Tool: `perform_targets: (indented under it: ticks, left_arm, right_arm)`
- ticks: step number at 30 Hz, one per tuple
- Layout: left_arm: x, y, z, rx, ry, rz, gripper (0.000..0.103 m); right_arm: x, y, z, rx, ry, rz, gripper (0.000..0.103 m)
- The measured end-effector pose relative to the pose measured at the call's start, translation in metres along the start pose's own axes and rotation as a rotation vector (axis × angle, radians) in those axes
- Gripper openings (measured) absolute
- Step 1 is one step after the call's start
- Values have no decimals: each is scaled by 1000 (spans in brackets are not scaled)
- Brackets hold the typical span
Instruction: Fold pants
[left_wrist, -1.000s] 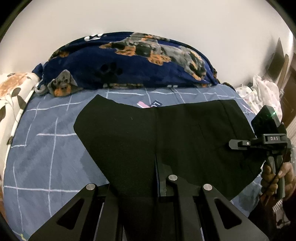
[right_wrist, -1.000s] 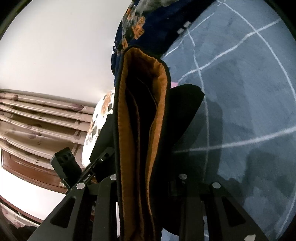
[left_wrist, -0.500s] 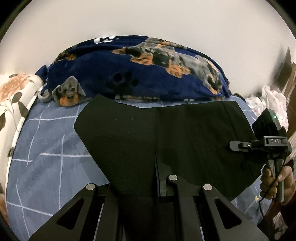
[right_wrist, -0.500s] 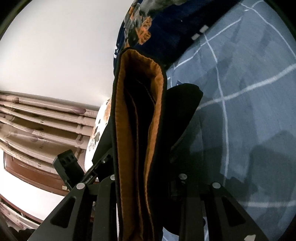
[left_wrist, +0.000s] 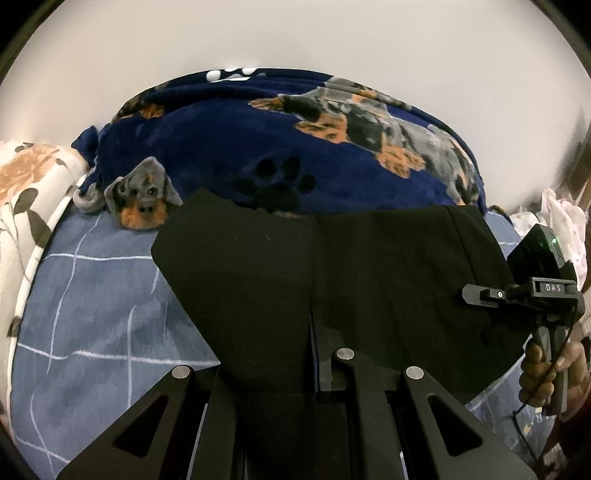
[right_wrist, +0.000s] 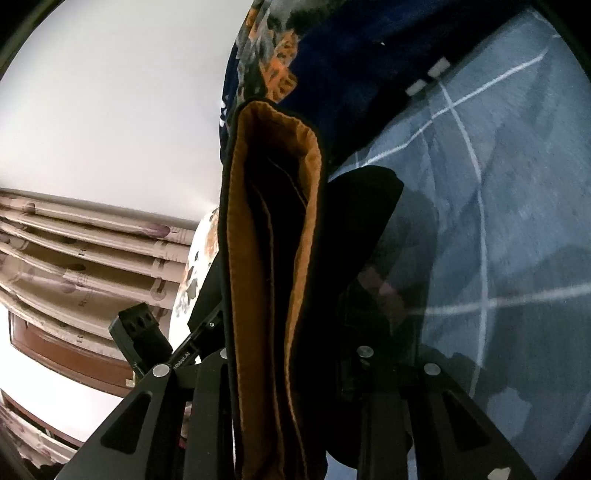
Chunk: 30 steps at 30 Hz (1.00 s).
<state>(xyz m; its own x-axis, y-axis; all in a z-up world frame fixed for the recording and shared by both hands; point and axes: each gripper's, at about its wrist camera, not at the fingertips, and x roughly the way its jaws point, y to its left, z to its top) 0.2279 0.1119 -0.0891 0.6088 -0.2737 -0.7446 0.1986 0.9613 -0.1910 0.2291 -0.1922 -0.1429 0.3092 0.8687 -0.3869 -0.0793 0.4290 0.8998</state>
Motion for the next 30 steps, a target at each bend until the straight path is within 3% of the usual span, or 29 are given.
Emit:
perform_targets:
  ticks: [19,25,30]
  left_arm:
    - [35,32,22,-35,-16,46,10]
    - [41,37,17,-50,-11,47,10]
    - [46,37,10,-47,-16,67,12]
  right_arm:
    - [32,-10,42,-14,2,0,25]
    - [32,-22,42,-5,-1,-4,25]
    - [35,-21,40,-36,-3,-74,25]
